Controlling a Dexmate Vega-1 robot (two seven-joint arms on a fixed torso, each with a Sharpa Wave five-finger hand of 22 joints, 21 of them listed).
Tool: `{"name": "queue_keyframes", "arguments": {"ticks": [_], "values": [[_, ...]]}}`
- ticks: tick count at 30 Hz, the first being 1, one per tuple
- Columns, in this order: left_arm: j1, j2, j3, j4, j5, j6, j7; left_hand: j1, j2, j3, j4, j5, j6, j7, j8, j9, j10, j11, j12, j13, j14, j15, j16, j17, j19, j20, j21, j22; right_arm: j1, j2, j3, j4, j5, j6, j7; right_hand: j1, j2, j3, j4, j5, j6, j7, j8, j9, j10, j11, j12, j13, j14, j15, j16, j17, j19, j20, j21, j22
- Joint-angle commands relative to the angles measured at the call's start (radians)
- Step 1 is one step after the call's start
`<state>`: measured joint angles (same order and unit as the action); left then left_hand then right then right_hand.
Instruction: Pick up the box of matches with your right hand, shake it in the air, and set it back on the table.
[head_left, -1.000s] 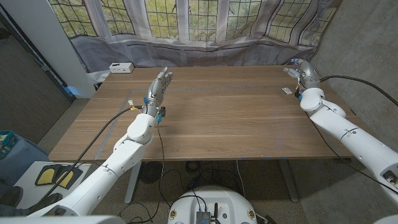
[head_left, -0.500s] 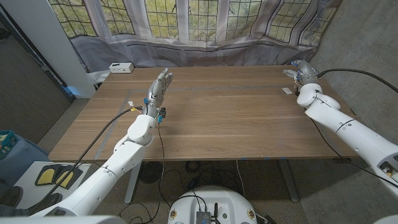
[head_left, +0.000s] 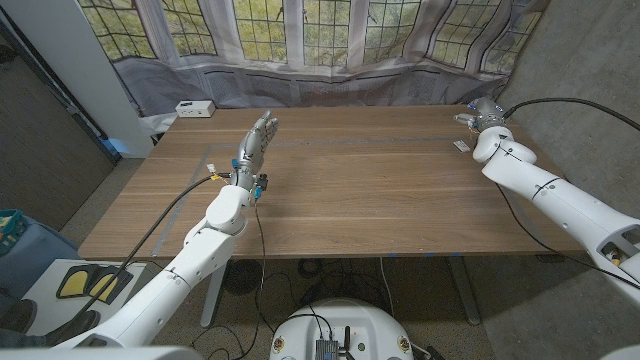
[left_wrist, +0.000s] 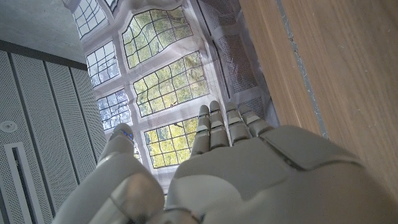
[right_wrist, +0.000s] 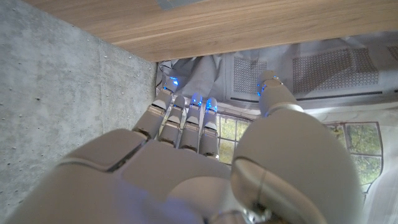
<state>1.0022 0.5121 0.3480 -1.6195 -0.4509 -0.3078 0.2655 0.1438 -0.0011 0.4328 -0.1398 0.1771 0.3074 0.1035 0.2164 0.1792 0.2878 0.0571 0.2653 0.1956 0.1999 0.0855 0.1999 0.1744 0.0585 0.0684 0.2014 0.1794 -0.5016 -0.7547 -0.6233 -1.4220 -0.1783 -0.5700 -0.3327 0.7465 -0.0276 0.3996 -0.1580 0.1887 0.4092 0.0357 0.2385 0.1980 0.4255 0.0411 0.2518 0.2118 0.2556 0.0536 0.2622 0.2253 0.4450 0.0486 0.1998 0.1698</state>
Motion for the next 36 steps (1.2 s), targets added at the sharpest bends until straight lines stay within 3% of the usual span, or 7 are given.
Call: {"name": "queue_keyframes", "arguments": {"ticks": [1, 16, 20, 36], "values": [[0.0, -0.003, 0.003, -0.001, 0.005, -0.002, 0.005, 0.009, 0.001, 0.005, 0.0, -0.001, 0.009, 0.002, -0.005, 0.003, 0.01, 0.001, -0.002, 0.003, 0.006, -0.006, -0.004, 0.004, -0.001, 0.006, -0.002, 0.001, 0.071, 0.018, -0.063, 0.041, -0.04, -0.093, 0.071, -0.008, -0.003, -0.001, 0.008, -0.002, -0.001, 0.001, -0.004, 0.002, 0.012, 0.002, 0.005, 0.003, 0.015, 0.001, 0.007, 0.003, 0.009, 0.001, 0.004, 0.003], [0.002, -0.002, 0.004, 0.004, -0.006, -0.003, -0.008, 0.011, 0.002, 0.006, -0.001, -0.002, 0.011, 0.002, -0.008, 0.003, 0.012, 0.001, -0.005, 0.003, 0.007, -0.007, -0.005, 0.004, -0.004, 0.009, -0.003, 0.001, 0.126, 0.031, -0.119, 0.077, -0.061, -0.176, 0.135, -0.02, -0.002, -0.01, 0.015, -0.003, -0.005, 0.005, -0.009, 0.003, 0.028, 0.002, 0.008, 0.004, 0.034, 0.0, 0.015, 0.007, 0.026, 0.012, 0.008, 0.004], [0.0, -0.002, 0.005, 0.008, -0.011, 0.0, -0.015, 0.012, 0.003, 0.007, -0.001, -0.002, 0.012, 0.001, -0.008, 0.003, 0.012, -0.001, -0.006, 0.003, 0.007, -0.006, -0.006, 0.004, -0.004, 0.009, -0.003, 0.001, 0.133, 0.036, -0.13, 0.084, -0.063, -0.197, 0.142, -0.028, -0.002, -0.015, 0.018, -0.004, -0.004, 0.005, -0.011, 0.003, 0.028, 0.001, 0.006, 0.004, 0.015, 0.006, 0.007, 0.008, 0.011, 0.012, 0.001, 0.004], [-0.015, 0.004, 0.016, 0.019, -0.02, 0.013, -0.038, 0.014, 0.005, 0.008, -0.001, -0.003, 0.002, -0.001, -0.016, 0.003, 0.001, 0.0, -0.015, 0.003, -0.005, 0.0, -0.011, 0.004, -0.016, 0.012, -0.007, 0.001, 0.193, 0.071, -0.199, 0.161, -0.085, -0.259, 0.177, -0.029, -0.004, -0.023, 0.016, -0.002, 0.032, 0.002, -0.002, 0.004, 0.061, -0.006, 0.014, 0.004, 0.028, 0.003, 0.009, 0.008, 0.018, 0.018, 0.002, 0.004]]}}
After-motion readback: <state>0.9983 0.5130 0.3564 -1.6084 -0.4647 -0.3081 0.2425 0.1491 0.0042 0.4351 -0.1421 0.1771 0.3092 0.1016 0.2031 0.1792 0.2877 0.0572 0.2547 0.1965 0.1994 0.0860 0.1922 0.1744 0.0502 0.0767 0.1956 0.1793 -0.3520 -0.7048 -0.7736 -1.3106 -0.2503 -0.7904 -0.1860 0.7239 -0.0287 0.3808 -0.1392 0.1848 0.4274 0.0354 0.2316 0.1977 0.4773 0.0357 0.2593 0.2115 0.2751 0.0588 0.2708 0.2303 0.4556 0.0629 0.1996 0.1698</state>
